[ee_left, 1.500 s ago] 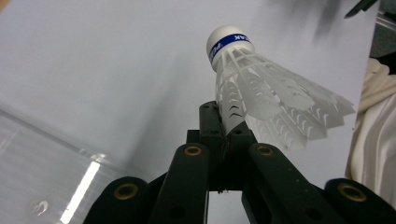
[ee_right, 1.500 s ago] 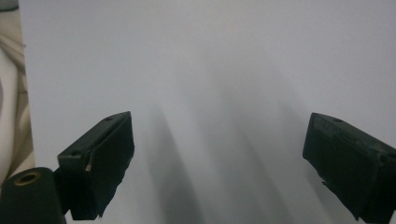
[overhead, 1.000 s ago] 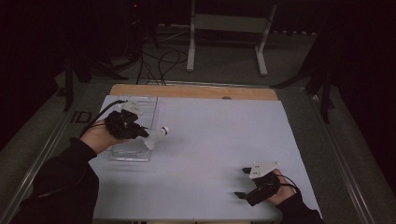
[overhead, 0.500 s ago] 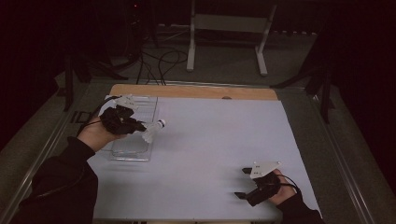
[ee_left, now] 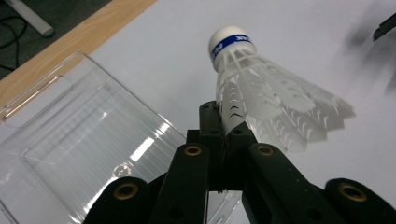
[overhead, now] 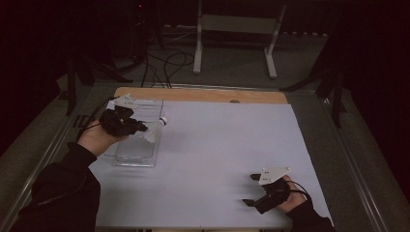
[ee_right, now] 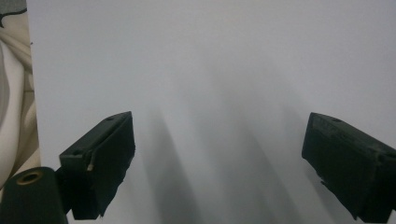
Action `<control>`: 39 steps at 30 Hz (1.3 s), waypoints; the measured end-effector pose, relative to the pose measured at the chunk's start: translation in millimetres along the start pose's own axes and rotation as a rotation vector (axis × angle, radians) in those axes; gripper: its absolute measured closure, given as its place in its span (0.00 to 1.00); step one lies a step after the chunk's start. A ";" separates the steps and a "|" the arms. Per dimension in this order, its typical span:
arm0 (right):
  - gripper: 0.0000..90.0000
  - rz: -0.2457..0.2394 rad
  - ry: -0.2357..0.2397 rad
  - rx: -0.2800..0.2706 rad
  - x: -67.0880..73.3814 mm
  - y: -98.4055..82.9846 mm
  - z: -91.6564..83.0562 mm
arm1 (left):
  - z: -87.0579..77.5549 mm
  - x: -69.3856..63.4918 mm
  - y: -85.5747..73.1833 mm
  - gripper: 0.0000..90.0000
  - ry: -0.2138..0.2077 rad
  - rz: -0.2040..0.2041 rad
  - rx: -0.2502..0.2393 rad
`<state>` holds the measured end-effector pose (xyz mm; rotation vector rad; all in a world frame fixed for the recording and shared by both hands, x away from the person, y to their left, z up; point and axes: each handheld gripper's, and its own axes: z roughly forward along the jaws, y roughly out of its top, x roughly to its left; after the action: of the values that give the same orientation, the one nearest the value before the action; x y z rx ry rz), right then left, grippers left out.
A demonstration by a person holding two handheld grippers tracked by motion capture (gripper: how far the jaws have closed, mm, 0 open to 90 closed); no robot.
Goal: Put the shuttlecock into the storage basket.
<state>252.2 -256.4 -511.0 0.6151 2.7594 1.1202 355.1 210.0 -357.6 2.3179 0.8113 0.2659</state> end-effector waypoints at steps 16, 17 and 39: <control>0.11 0.002 0.002 -0.009 0.6 0.7 -0.1 | 3.5 14.6 -12.9 1.00 0.103 -0.111 0.007; 0.11 0.000 0.003 -0.008 0.8 0.8 -0.2 | 4.8 15.5 -13.9 1.00 0.113 -0.122 0.007; 0.11 -0.009 0.005 -0.016 3.2 3.1 -2.2 | 35.1 30.7 -35.0 1.00 0.176 -0.254 0.002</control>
<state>249.8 -254.5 -507.2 0.5988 2.7523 1.1421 375.8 231.2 -407.8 2.1850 1.1818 0.3590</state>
